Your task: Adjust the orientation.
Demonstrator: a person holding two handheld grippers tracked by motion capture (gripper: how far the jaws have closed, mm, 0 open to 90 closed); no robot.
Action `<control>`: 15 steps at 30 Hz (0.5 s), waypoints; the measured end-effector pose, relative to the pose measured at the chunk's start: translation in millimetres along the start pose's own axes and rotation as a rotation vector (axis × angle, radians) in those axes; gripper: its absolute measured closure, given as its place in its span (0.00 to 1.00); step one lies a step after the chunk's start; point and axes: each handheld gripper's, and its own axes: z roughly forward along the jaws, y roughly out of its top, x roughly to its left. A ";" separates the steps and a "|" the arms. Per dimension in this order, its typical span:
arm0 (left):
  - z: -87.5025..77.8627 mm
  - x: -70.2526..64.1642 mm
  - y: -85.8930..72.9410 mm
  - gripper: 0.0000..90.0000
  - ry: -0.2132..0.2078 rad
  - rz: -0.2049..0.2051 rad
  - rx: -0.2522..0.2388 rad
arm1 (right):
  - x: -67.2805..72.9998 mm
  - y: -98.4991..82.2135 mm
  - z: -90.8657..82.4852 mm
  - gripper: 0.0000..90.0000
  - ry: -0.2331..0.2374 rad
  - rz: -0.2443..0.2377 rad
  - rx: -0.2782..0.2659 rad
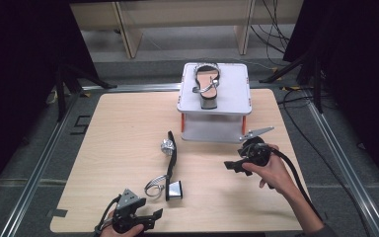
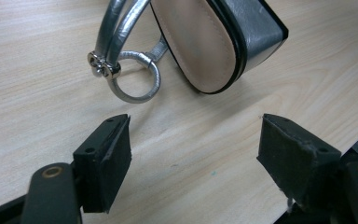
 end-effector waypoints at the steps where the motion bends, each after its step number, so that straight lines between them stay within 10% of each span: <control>1: -1.6 0.2 1.1 0.28 0.013 0.019 0.025 | 1.7 -3.5 1.2 0.27 -0.001 -0.001 0.009; 15: 23.9 -20.2 19.8 0.27 -0.046 -0.004 -0.054 | 7.7 -18.7 10.0 0.27 0.027 -0.020 0.057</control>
